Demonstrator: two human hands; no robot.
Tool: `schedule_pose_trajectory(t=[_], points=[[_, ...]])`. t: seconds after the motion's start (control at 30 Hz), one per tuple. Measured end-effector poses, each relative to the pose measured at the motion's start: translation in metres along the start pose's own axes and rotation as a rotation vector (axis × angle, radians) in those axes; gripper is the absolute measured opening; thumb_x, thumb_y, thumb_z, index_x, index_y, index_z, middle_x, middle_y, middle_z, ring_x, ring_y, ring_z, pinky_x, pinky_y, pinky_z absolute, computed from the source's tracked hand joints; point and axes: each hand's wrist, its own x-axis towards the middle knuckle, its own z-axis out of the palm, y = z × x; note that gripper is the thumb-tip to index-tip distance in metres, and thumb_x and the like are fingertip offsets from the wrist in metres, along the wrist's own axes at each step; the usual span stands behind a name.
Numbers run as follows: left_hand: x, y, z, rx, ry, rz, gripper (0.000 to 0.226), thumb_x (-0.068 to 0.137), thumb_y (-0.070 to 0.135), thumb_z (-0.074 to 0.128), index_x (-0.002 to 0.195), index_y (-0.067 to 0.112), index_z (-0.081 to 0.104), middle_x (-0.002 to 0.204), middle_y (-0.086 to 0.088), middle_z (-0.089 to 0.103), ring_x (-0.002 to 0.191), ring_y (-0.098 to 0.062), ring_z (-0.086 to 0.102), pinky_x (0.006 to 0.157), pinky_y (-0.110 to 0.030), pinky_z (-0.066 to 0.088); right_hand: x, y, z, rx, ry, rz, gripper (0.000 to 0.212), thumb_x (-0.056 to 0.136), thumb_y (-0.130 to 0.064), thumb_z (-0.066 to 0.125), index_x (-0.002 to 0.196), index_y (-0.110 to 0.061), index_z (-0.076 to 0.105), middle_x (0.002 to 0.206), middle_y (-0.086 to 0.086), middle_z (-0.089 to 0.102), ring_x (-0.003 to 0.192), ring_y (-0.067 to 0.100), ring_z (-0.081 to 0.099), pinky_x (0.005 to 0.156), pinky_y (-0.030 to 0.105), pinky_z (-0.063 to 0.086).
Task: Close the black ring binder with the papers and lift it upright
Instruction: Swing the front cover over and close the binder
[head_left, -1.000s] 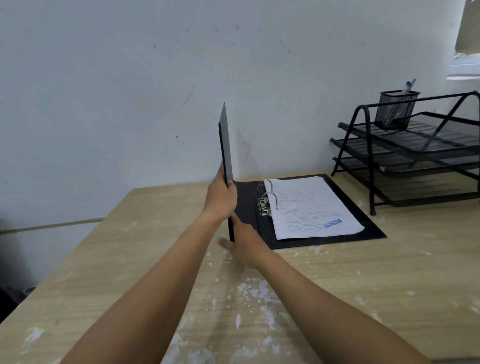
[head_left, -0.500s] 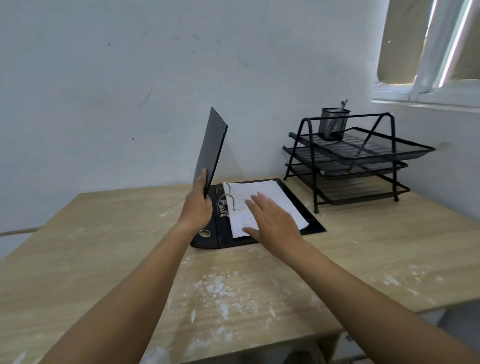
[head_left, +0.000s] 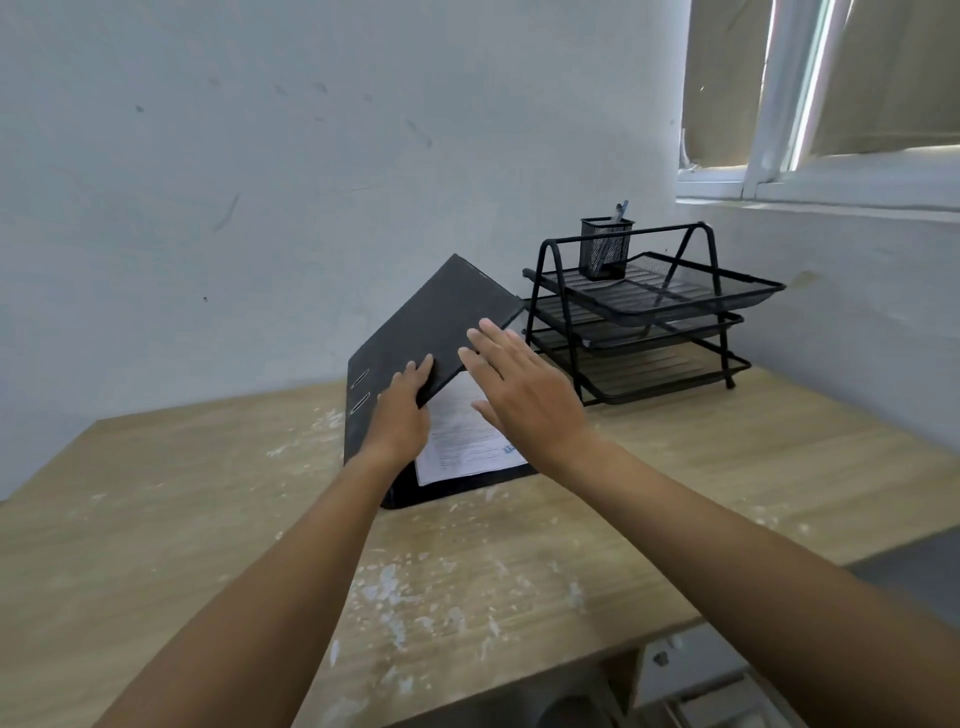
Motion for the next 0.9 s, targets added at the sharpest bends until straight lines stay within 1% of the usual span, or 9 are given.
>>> schedule_pose_trajectory(t=[0.1, 0.2, 0.23, 0.33, 0.4, 0.53, 0.73, 0.83, 0.9], points=[[0.005, -0.002, 0.007, 0.002, -0.018, 0.026, 0.064, 0.093, -0.007, 0.038, 0.148, 0.023, 0.027, 0.159, -0.008, 0.019, 0.148, -0.024, 0.011, 0.12, -0.046, 0.014, 0.017, 0.011, 0.007, -0.124, -0.125, 0.001, 0.071, 0.069, -0.02, 0.086, 0.132, -0.004, 0.057, 0.139, 0.015, 0.057, 0.134, 0.028, 0.05, 0.113, 0.038, 0.034], [0.009, -0.002, 0.012, 0.011, -0.036, 0.043, 0.066, 0.09, -0.01, 0.038, 0.148, 0.021, 0.028, 0.158, -0.01, 0.02, 0.148, -0.025, 0.01, 0.119, -0.048, 0.014, 0.031, 0.021, 0.021, -0.2, -0.273, -0.053, 0.064, 0.091, -0.01, 0.062, 0.147, -0.004, 0.032, 0.156, 0.017, 0.032, 0.149, 0.03, 0.022, 0.121, 0.04, 0.011], [0.009, -0.002, 0.014, 0.017, -0.043, 0.048, 0.066, 0.09, -0.01, 0.038, 0.148, 0.021, 0.028, 0.158, -0.01, 0.02, 0.148, -0.025, 0.01, 0.119, -0.048, 0.014, 0.036, 0.024, 0.023, -0.207, -0.322, -0.056, 0.059, 0.093, -0.008, 0.057, 0.146, -0.005, 0.033, 0.156, 0.016, 0.032, 0.149, 0.03, 0.02, 0.121, 0.04, 0.01], [0.008, -0.004, 0.017, 0.049, -0.075, 0.068, 0.067, 0.091, -0.01, 0.039, 0.149, 0.021, 0.028, 0.159, -0.007, 0.021, 0.148, -0.025, 0.01, 0.119, -0.048, 0.013, 0.045, 0.027, 0.031, -0.196, -0.382, -0.043, 0.041, 0.093, -0.01, 0.056, 0.133, -0.01, 0.05, 0.141, 0.011, 0.05, 0.142, 0.029, 0.034, 0.114, 0.038, 0.03], [0.008, -0.007, 0.019, 0.063, -0.08, 0.091, 0.067, 0.091, -0.009, 0.04, 0.148, 0.022, 0.028, 0.159, -0.005, 0.021, 0.148, -0.024, 0.011, 0.12, -0.046, 0.011, 0.048, 0.028, 0.035, -0.179, -0.42, -0.046, 0.039, 0.094, -0.012, 0.053, 0.133, -0.013, 0.05, 0.136, 0.009, 0.054, 0.136, 0.028, 0.04, 0.11, 0.038, 0.035], [0.001, -0.027, 0.014, 0.077, -0.052, 0.098, 0.065, 0.09, -0.008, 0.042, 0.147, 0.02, 0.031, 0.157, -0.001, 0.025, 0.147, -0.019, 0.015, 0.121, -0.038, 0.014, 0.044, 0.035, 0.044, -0.194, -0.389, -0.052, 0.044, 0.099, -0.011, 0.041, 0.143, -0.013, 0.038, 0.144, 0.011, 0.046, 0.139, 0.031, 0.036, 0.113, 0.04, 0.029], [-0.02, -0.073, -0.001, 0.177, -0.031, 0.056, 0.076, 0.084, -0.018, 0.038, 0.149, 0.02, 0.028, 0.158, 0.004, 0.022, 0.148, -0.015, 0.013, 0.117, -0.032, 0.021, 0.023, 0.045, 0.054, -0.129, -0.419, -0.035, 0.051, 0.101, -0.008, 0.037, 0.15, -0.015, 0.026, 0.156, 0.009, 0.032, 0.146, 0.029, 0.028, 0.116, 0.038, 0.027], [-0.023, -0.082, 0.0, 0.185, -0.029, 0.089, 0.078, 0.083, -0.02, 0.04, 0.148, 0.021, 0.029, 0.158, 0.004, 0.023, 0.147, -0.014, 0.012, 0.119, -0.033, 0.019, 0.017, 0.051, 0.062, -0.072, -0.415, -0.021, 0.054, 0.101, -0.005, 0.038, 0.152, -0.018, 0.024, 0.157, 0.008, 0.031, 0.146, 0.028, 0.027, 0.117, 0.037, 0.025], [-0.023, -0.085, 0.0, 0.183, -0.024, 0.093, 0.081, 0.08, -0.023, 0.04, 0.148, 0.022, 0.031, 0.157, 0.004, 0.024, 0.147, -0.014, 0.012, 0.118, -0.028, 0.015, 0.015, 0.053, 0.065, -0.047, -0.435, -0.022, 0.057, 0.1, -0.002, 0.035, 0.153, -0.02, 0.022, 0.158, 0.008, 0.029, 0.147, 0.028, 0.025, 0.118, 0.037, 0.022]])
